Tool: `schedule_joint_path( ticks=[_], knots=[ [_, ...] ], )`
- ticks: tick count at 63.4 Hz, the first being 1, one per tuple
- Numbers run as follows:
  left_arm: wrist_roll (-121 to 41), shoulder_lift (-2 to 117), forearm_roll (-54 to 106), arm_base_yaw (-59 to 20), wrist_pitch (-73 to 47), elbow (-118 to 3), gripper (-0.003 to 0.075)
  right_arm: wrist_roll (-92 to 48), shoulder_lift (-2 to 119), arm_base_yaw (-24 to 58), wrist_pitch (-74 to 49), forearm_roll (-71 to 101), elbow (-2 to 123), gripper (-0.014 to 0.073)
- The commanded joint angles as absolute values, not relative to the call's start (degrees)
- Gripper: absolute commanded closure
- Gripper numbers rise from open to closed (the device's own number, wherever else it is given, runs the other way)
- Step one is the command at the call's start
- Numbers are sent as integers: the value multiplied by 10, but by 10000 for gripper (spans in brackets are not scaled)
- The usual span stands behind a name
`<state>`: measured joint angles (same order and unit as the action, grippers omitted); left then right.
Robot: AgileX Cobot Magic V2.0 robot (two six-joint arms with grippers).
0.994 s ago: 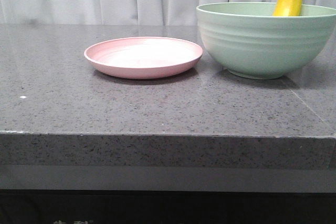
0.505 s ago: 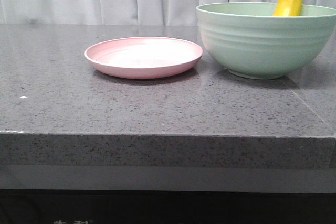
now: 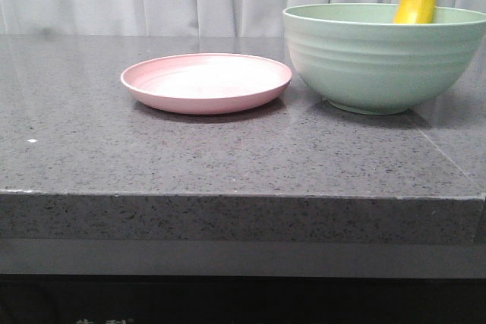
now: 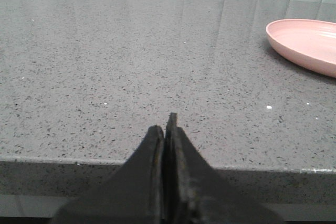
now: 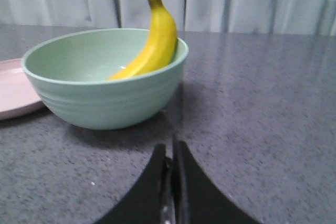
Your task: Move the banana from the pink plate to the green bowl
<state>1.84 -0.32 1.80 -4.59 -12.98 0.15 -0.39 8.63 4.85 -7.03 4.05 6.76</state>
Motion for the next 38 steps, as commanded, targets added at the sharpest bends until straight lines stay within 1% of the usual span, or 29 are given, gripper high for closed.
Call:
schedule_joint_path(
  ticks=[1, 10, 13, 38],
  knots=[
    [21, -17, 23, -49, -81, 5, 738, -11, 49, 19, -23, 34, 40, 662],
    [21, -17, 23, -49, -81, 5, 738, -11, -9, 4, -25, 42, -15, 662],
    [21, -17, 23, -49, -81, 5, 738, -11, -20, 4, -47, 44, -13, 662],
    [21, -17, 23, -49, -81, 5, 738, -11, -19, 4, -50, 44, -13, 662]
  ],
)
